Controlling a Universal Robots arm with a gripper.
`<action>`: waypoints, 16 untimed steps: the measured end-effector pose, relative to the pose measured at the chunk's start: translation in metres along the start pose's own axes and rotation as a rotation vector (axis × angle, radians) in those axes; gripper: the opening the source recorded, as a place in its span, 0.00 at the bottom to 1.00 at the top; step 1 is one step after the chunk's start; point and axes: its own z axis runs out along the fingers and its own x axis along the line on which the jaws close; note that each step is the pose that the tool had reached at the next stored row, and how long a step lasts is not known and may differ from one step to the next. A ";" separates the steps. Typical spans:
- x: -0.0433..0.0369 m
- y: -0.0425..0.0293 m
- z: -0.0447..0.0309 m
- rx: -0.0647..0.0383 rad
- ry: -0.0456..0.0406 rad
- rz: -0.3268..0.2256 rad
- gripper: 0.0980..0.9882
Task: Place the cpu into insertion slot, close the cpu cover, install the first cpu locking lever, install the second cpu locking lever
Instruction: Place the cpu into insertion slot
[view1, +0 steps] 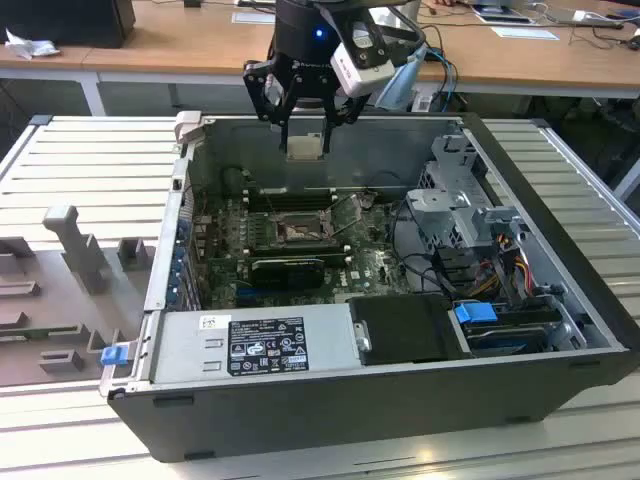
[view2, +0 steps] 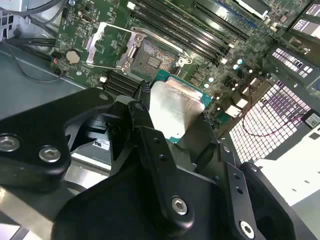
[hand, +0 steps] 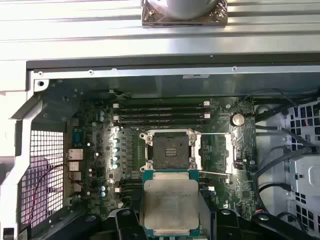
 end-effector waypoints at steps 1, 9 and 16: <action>0.0000 0.0000 0.0000 0.000 -0.0004 0.004 0.48; 0.0000 -0.0006 0.0009 -0.002 -0.0084 0.095 0.48; 0.0000 -0.0007 0.0014 -0.002 -0.0103 0.118 0.48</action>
